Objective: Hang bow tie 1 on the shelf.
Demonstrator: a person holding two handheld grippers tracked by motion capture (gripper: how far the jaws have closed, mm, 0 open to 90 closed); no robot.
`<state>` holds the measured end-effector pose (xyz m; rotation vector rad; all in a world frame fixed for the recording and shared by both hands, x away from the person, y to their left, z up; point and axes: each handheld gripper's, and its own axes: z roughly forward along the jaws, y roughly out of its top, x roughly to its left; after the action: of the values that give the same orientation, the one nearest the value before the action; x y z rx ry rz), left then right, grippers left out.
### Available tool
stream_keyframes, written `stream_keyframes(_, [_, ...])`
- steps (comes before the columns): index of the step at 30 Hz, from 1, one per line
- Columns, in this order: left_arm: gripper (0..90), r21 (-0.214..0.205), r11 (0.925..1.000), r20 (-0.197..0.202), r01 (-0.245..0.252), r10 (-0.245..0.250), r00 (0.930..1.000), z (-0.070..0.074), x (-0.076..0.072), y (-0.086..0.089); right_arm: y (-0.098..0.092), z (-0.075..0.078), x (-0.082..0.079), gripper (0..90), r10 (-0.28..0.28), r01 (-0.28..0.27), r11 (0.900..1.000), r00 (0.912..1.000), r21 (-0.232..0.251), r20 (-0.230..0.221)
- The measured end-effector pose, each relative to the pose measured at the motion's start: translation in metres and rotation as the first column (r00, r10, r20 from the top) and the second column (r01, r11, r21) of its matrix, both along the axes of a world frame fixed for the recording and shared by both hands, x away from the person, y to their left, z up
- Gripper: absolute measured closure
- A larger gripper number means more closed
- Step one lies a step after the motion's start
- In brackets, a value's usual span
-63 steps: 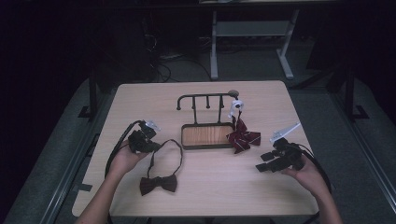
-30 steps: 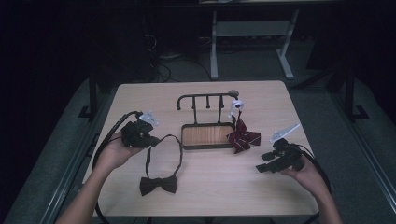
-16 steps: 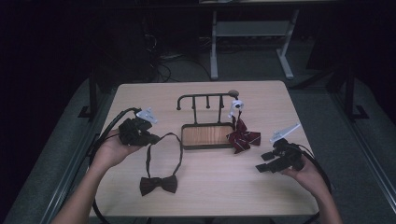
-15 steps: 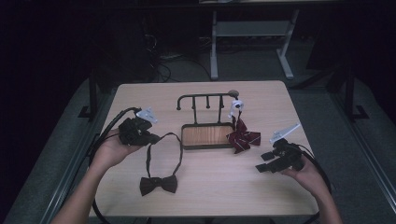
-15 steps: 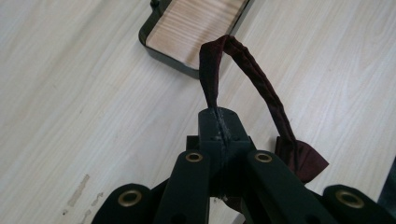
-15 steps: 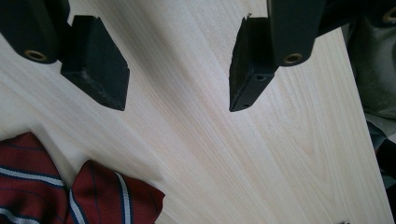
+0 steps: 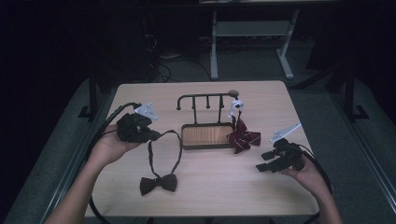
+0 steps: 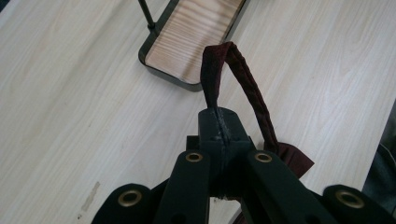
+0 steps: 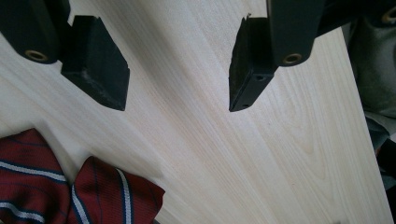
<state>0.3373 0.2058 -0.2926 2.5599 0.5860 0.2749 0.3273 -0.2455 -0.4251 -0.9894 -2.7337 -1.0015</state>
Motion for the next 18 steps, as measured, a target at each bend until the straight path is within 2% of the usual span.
stream_keyframes(18, [90.0,-0.010,0.9998,0.021,0.018,-0.017,0.9996,0.017,-0.001,-0.005,0.000,0.001,-0.001,37.9,0.000,0.000,1.0000,1.0000,0.002,0.006])
